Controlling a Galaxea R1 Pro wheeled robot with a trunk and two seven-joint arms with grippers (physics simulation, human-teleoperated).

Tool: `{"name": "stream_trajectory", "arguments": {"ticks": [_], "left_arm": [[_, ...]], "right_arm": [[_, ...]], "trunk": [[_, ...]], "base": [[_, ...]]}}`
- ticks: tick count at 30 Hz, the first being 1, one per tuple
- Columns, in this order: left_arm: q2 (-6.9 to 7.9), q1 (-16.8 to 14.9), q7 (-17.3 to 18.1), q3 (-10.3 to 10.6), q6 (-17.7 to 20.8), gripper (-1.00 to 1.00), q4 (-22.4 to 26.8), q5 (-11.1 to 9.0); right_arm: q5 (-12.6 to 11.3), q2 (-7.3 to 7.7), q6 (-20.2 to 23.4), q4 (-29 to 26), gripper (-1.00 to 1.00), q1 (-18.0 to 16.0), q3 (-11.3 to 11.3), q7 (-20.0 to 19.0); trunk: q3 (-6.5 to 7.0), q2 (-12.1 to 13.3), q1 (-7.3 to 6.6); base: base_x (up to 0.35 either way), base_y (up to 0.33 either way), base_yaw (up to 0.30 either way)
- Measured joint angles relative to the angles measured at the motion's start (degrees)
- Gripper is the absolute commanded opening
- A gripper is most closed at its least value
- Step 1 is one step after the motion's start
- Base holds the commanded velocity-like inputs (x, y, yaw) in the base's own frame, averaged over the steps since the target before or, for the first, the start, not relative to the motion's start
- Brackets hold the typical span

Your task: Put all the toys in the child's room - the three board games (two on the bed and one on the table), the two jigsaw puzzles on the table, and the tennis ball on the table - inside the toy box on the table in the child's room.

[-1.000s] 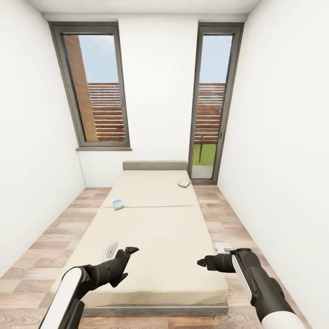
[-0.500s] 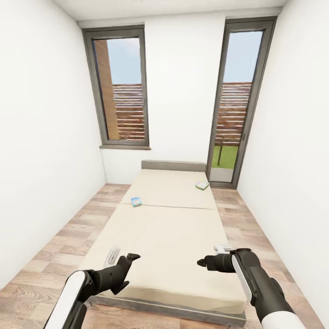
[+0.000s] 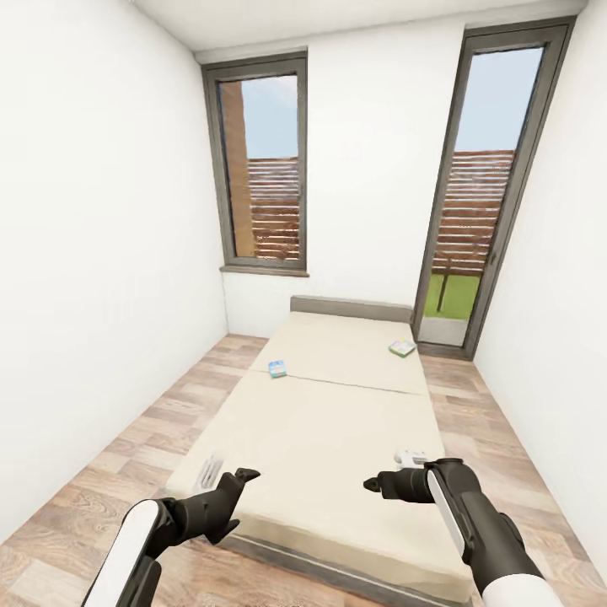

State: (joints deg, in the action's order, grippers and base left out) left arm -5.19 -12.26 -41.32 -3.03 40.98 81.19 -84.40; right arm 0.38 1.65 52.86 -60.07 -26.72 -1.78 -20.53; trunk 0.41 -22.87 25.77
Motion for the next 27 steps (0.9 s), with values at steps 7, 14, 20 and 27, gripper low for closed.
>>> {"name": "stream_trajectory", "arguments": {"ticks": [7,14,20,27], "left_arm": [[0.01,0.00,0.00,-0.04,0.00,1.00,-0.01,0.00],[-0.01,0.00,-0.01,-0.06,0.01,1.00,-0.01,0.00],[-0.01,0.00,-0.01,0.07,0.00,1.00,-0.01,0.00],[-0.01,0.00,0.00,0.18,0.00,1.00,-0.02,0.00]], "right_arm": [[0.00,0.00,-0.01,0.00,1.00,0.00,0.00,0.00],[0.01,0.01,-0.02,0.01,1.00,0.00,0.01,0.00],[0.01,0.00,-0.02,0.01,1.00,0.00,0.01,0.00],[0.00,0.00,-0.01,0.00,1.00,0.00,0.00,0.00]], "trunk": [[0.02,0.00,0.00],[0.03,0.00,-0.01],[0.03,0.00,0.00],[0.03,0.00,0.00]], "base": [[-0.065,-0.199,0.288],[-0.023,-0.071,0.289],[-0.015,-0.045,0.290],[-0.060,-0.180,0.290]]}}
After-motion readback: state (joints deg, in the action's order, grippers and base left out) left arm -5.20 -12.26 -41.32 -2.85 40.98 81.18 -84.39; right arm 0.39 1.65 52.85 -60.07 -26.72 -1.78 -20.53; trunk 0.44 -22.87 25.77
